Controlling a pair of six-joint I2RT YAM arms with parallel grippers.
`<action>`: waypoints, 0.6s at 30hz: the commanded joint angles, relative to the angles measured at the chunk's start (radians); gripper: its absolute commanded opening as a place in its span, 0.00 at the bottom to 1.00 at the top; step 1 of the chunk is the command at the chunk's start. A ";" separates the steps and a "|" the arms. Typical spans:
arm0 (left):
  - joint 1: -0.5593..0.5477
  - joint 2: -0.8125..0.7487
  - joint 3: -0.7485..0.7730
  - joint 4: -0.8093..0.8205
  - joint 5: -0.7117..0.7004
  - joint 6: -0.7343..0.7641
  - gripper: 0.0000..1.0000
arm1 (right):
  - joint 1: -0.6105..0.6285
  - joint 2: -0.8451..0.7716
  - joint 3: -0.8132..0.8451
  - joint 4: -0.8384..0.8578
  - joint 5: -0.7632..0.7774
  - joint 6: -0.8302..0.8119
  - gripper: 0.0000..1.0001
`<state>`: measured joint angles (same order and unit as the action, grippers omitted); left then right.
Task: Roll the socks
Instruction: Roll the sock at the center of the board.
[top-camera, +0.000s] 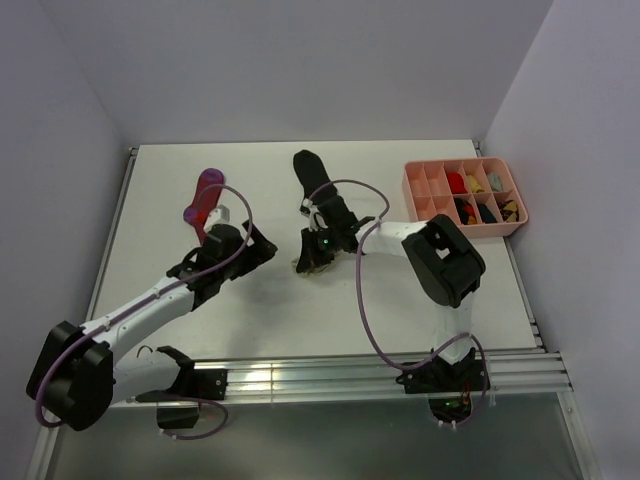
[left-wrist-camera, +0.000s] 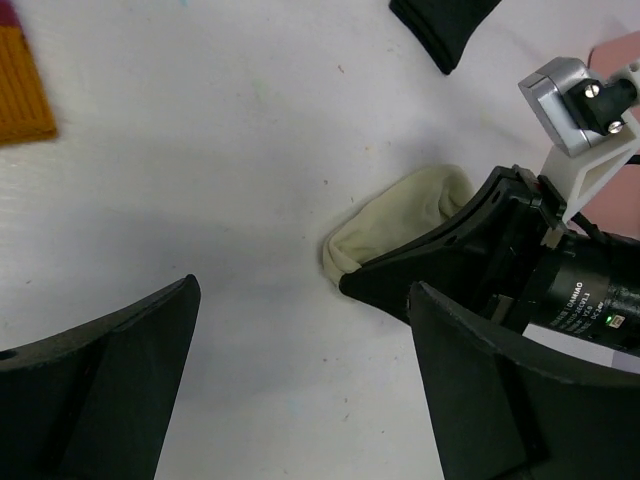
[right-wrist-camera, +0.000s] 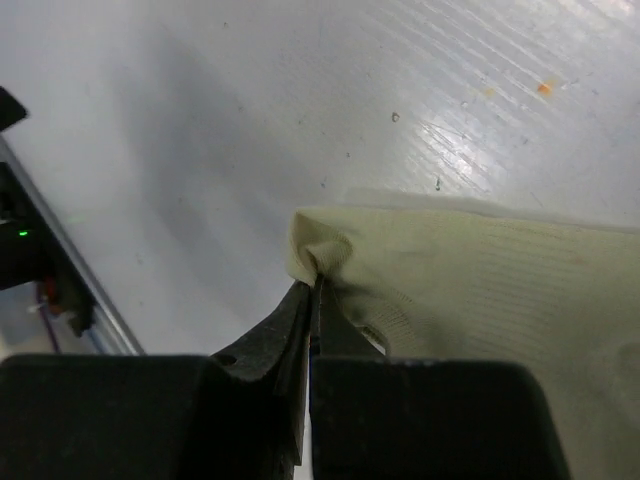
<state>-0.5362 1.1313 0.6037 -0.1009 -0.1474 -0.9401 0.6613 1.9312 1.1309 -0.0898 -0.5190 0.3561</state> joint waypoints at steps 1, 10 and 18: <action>-0.028 0.039 -0.010 0.122 -0.043 -0.078 0.91 | -0.049 0.025 -0.039 0.161 -0.260 0.116 0.00; -0.050 0.183 -0.027 0.225 -0.014 -0.176 0.77 | -0.086 0.063 -0.054 0.208 -0.303 0.158 0.00; -0.087 0.289 0.027 0.234 0.000 -0.209 0.72 | -0.106 0.083 -0.120 0.269 -0.289 0.219 0.00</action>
<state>-0.6041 1.4029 0.5858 0.0914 -0.1535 -1.1202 0.5743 2.0022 1.0370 0.1223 -0.7959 0.5350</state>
